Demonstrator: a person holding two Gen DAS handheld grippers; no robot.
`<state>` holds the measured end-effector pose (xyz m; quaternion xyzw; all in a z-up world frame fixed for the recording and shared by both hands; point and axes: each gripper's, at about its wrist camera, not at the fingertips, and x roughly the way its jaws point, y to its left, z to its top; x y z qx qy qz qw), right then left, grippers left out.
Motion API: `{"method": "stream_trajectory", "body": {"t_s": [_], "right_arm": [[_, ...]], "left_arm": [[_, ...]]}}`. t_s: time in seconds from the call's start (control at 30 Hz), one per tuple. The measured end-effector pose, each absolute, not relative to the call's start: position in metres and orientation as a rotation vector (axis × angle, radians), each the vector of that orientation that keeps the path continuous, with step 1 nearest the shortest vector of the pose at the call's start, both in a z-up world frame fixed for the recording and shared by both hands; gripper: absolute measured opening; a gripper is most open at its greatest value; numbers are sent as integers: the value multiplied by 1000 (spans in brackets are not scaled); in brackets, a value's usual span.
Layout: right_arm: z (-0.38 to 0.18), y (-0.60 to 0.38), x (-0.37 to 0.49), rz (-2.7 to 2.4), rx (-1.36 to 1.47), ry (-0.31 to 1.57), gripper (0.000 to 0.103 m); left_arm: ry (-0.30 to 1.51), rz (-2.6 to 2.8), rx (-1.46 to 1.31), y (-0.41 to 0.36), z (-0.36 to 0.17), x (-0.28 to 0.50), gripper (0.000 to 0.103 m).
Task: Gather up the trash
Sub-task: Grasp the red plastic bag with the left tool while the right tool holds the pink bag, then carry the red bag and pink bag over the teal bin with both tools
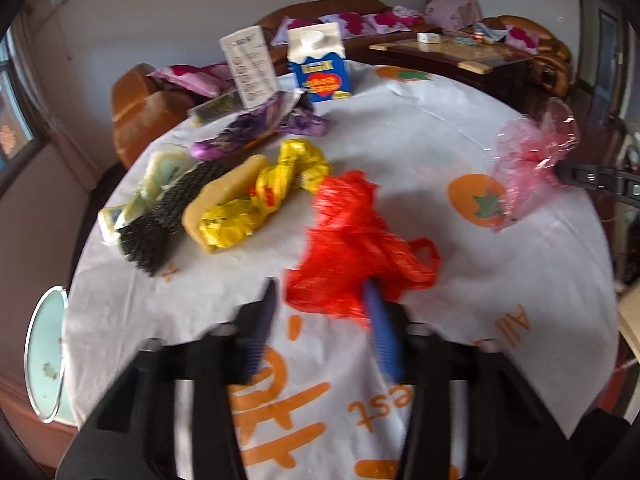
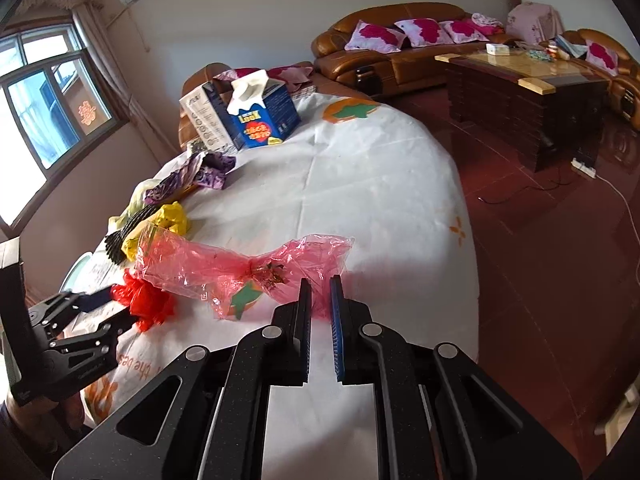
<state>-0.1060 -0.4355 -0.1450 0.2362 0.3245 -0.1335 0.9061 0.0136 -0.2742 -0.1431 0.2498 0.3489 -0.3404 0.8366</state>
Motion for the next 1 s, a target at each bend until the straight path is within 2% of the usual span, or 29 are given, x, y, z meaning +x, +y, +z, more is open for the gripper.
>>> {"method": "stream_trajectory", "body": {"t_s": [0.03, 0.13, 0.53, 1.0], "right_arm": [[-144, -433, -105, -270, 485, 667, 10], [-139, -426, -103, -256, 474, 657, 10], [-108, -389, -66, -173, 408, 613, 10], [-77, -327, 12, -47, 327, 590, 10]], "left_arm": [[741, -737, 529, -274, -142, 13, 14], [743, -764, 516, -269, -136, 12, 9], [658, -646, 485, -195, -89, 31, 8], [633, -446, 450, -108, -67, 73, 8]]}}
